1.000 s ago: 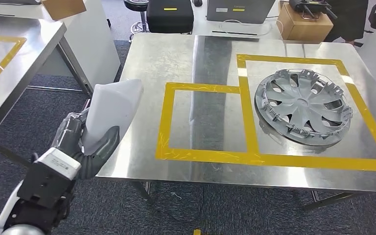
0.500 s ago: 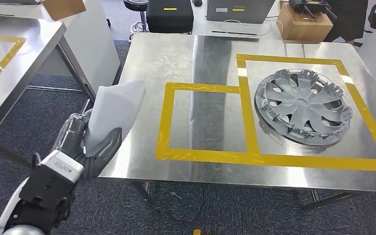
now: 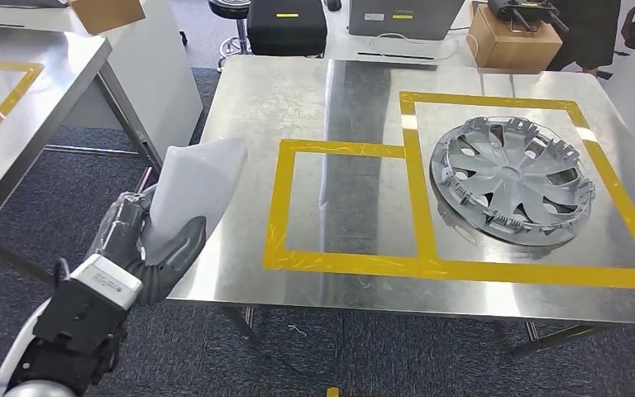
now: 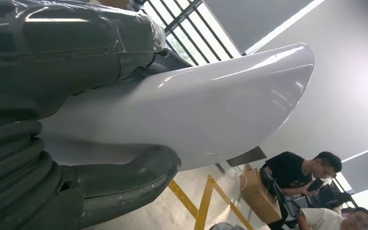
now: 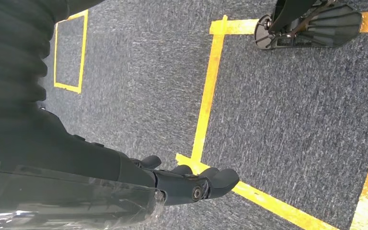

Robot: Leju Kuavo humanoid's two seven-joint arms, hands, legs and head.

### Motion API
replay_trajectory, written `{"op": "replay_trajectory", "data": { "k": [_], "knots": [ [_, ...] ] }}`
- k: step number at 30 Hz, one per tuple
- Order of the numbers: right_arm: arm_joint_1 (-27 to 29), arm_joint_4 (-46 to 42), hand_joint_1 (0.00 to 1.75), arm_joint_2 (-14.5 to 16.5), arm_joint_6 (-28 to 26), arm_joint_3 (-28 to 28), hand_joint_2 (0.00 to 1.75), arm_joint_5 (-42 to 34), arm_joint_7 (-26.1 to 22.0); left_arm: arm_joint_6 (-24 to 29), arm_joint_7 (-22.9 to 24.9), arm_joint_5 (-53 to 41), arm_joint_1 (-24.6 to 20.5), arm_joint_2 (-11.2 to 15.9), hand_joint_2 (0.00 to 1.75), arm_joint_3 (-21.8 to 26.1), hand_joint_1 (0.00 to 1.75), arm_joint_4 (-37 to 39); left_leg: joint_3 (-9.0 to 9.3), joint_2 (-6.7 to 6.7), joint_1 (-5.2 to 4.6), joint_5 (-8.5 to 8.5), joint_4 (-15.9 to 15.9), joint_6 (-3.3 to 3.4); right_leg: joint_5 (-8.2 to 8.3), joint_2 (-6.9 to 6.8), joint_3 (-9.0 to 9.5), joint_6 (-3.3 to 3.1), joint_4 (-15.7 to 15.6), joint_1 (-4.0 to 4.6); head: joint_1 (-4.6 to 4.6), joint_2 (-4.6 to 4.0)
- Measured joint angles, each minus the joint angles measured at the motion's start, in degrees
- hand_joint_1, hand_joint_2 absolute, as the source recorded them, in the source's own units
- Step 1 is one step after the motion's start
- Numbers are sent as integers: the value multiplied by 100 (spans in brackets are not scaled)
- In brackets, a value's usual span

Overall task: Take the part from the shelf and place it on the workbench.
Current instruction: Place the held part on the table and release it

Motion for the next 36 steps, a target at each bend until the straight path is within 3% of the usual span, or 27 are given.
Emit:
{"op": "replay_trajectory", "data": {
  "k": [15,17,18,21,24,28,36],
  "knots": [
    [1,0,0,0,8,1,175,1,0,-29,21,-30,-6,1,175,-1,175,1,3,-5,0,0,1,0,0,1,-4,0,-2,0,0,0],
    [5,1,0,0,111,15,175,1,23,-388,197,-369,-237,-3,175,-67,175,66,3,-51,-3,2,4,1,0,-6,-20,1,-11,5,-3,0],
    [-2,1,0,0,205,36,175,1,51,-848,248,-779,-585,-28,175,-175,175,199,-3,-101,-6,10,6,4,1,-24,-29,6,-21,9,-3,0],
    [-143,-4,0,4,440,135,175,1,160,-2424,-388,-2152,-2103,-395,175,-717,175,1327,-31,-233,-18,43,4,4,19,-84,-33,31,-50,2,5,0],
    [-263,-7,0,14,492,210,175,1,205,-2387,-945,-2416,-2943,-895,175,-1126,175,3348,-27,-236,-24,61,2,-3,52,-60,-16,39,-49,-17,11,0],
    [-189,-7,0,26,504,258,175,1,214,-2257,-879,-2418,-3435,-1213,175,-1393,175,5387,-36,-228,-27,77,2,8,63,-68,-9,41,-45,-22,-7,0],
    [-181,-9,0,20,503,350,175,1,214,-2260,-837,-2418,-3784,-1568,175,-1690,175,7189,-42,-166,-27,79,-6,16,58,-75,-4,37,-46,-27,-9,0]
  ]
}}
